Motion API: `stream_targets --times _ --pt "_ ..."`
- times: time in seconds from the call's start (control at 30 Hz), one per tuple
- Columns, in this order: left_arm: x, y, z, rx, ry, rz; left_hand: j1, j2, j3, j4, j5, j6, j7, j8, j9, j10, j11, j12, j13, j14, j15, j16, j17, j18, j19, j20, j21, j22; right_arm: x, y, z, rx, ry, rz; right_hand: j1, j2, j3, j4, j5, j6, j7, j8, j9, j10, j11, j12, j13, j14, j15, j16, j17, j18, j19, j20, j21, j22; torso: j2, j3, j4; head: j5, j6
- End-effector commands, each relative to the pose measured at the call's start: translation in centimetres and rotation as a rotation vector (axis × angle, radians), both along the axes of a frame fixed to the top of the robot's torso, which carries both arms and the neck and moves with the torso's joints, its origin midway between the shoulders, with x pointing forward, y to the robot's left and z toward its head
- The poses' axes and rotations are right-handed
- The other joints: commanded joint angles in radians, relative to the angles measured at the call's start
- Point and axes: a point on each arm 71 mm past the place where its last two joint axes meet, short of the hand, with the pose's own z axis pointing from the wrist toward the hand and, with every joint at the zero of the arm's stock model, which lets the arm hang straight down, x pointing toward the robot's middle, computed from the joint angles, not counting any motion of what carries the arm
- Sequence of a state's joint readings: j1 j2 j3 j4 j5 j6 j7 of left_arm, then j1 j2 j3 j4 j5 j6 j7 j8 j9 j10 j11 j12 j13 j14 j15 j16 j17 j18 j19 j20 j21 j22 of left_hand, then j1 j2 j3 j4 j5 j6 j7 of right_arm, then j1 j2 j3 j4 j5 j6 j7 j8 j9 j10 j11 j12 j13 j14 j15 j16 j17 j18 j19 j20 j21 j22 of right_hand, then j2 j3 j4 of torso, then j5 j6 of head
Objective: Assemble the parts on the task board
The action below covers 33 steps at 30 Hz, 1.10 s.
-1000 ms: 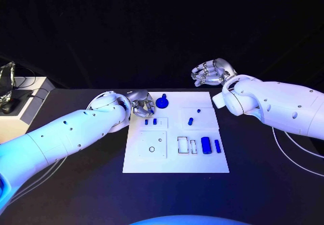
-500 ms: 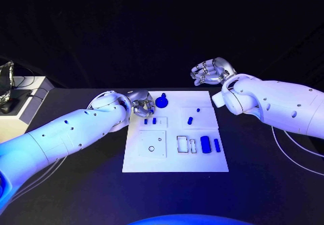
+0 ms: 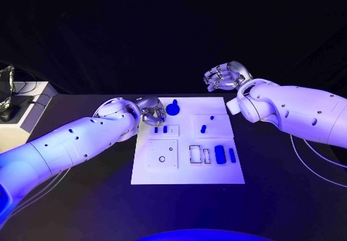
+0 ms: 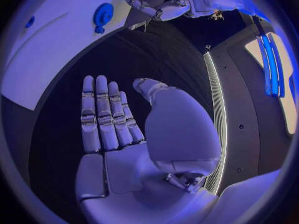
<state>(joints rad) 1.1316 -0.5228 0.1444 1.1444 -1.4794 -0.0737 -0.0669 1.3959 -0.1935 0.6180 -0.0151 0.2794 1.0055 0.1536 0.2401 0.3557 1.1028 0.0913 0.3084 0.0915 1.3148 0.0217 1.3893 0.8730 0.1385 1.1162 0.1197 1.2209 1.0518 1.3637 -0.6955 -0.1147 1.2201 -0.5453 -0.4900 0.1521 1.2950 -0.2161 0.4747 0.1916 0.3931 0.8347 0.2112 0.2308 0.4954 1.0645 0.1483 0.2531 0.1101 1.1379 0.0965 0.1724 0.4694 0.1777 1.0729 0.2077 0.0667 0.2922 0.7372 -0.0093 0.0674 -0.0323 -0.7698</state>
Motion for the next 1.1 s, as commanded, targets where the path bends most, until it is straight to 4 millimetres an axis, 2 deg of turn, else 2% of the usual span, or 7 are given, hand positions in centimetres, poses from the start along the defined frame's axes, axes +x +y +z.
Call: stream_targets --times 0.03,0.13,0.37,0.53,1.1 --pt "-0.4 0.0 -1.1 0.032 0.043 -0.014 -0.011 0.0 -0.009 0.0 -0.004 0.0 0.001 -0.002 0.001 0.002 0.002 -0.009 0.002 -0.004 0.001 -0.001 -0.002 -0.001 -0.008 0.002 -0.008 -0.003 0.0 0.2 0.0 -0.004 -0.006 0.02 -0.005 -0.004 0.003 -0.003 0.005 0.007 0.006 -0.007 -0.002 0.007 0.0 -0.006 -0.004 0.001 0.001 -0.008 -0.001 0.005 -0.004 0.0 0.001 -0.004 0.001 0.0001 0.0002 0.001 -0.001" --pt "-0.4 0.1 -1.0 0.024 0.035 -0.011 -0.014 -0.005 -0.012 -0.002 -0.003 -0.036 0.003 -0.028 -0.009 -0.023 0.008 -0.023 0.002 -0.012 0.006 0.0 -0.01 0.0 -0.015 0.006 -0.015 -0.011 0.0 0.1 -0.1 -0.004 -0.006 0.019 -0.005 -0.004 0.003 -0.003 0.005 0.007 0.006 -0.007 -0.002 0.007 0.0 -0.006 -0.004 0.001 0.001 -0.008 -0.001 0.005 -0.004 0.0 0.001 -0.004 0.0 -0.0005 0.0001 0.002 0.0" --pt "-0.4 0.1 -0.8 0.005 0.02 -0.006 -0.018 -0.017 -0.018 -0.003 -0.003 -0.135 -0.021 -0.095 -0.042 -0.084 0.025 -0.023 0.016 -0.026 0.02 0.006 -0.03 -0.001 -0.009 0.019 -0.015 -0.009 0.0 0.1 -0.1 -0.004 -0.005 0.018 -0.005 -0.004 0.003 -0.003 0.005 0.007 0.006 -0.007 -0.002 0.007 0.0 -0.006 -0.004 0.001 0.001 -0.008 -0.001 0.005 -0.004 0.0 0.001 -0.004 0.0 -0.0006 -0.0011 0.003 -0.001" --pt "-0.4 0.2 -0.8 0.003 0.019 0.0 -0.019 -0.02 -0.022 -0.003 -0.004 -0.157 -0.024 -0.109 -0.052 -0.101 0.029 -0.016 0.023 -0.032 0.024 0.007 -0.04 -0.001 -0.011 0.022 -0.017 -0.012 0.0 0.1 -0.1 -0.004 -0.005 0.018 -0.005 -0.004 0.003 -0.003 0.005 0.007 0.006 -0.007 -0.002 0.007 0.0 -0.006 -0.004 0.001 0.001 -0.008 -0.001 0.005 -0.004 0.0 0.001 -0.004 -0.001 -0.0005 -0.0008 0.002 -0.001" --pt "-0.1 1.2 -0.6 0.001 0.012 0.03 -0.017 -0.019 -0.024 -0.004 -0.003 -0.153 -0.02 -0.109 -0.054 -0.111 0.03 -0.008 0.029 -0.045 0.025 0.0 -0.067 0.003 -0.021 0.024 -0.026 -0.024 -0.1 0.0 -0.3 -0.016 0.009 0.03 -0.005 -0.004 0.004 -0.004 0.005 0.007 0.006 -0.009 -0.002 0.007 0.001 -0.006 -0.007 0.002 0.001 -0.009 -0.002 0.005 -0.004 0.0 0.001 -0.006 -0.001 -0.0002 -0.0017 0.001 0.001"
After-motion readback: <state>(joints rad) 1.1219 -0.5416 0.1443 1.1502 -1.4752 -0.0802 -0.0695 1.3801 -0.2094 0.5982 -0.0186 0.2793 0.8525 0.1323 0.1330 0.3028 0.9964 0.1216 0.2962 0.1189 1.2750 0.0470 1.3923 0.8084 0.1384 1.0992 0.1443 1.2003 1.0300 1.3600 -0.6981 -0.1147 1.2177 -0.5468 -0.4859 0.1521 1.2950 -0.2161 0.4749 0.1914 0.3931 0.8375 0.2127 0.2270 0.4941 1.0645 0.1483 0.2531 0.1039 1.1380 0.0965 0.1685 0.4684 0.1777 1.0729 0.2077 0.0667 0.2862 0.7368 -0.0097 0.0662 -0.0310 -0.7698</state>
